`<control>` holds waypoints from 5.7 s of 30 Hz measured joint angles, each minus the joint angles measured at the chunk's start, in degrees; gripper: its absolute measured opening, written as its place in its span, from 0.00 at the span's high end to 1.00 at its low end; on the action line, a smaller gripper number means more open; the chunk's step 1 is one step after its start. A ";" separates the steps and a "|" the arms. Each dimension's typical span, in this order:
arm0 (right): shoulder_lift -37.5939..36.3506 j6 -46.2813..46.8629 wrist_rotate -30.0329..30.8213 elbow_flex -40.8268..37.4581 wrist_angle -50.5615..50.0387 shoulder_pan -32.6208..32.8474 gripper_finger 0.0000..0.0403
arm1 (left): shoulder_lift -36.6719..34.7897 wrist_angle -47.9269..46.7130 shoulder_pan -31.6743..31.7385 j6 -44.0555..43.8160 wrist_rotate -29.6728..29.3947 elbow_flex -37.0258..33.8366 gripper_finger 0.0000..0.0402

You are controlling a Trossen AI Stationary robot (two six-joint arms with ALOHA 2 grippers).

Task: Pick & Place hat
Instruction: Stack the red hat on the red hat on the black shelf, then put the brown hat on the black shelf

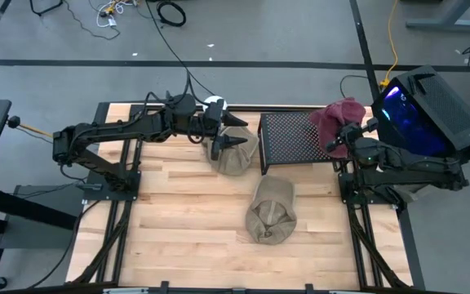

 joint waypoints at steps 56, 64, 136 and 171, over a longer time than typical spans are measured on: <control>7.54 32.13 -2.65 0.02 8.08 -1.03 0.98 | 0.00 -0.35 -1.42 -1.99 -0.20 0.00 0.36; 7.65 31.63 -4.17 0.02 8.86 -2.18 0.98 | 0.10 -0.82 -2.33 1.21 5.02 0.00 0.36; 39.38 14.58 -37.04 -0.92 54.23 26.90 1.00 | 30.58 -2.03 -24.44 9.46 -2.38 0.02 0.53; 39.36 3.70 -36.70 -0.92 56.71 30.51 1.00 | 42.46 4.33 -23.46 17.25 -14.14 0.32 0.55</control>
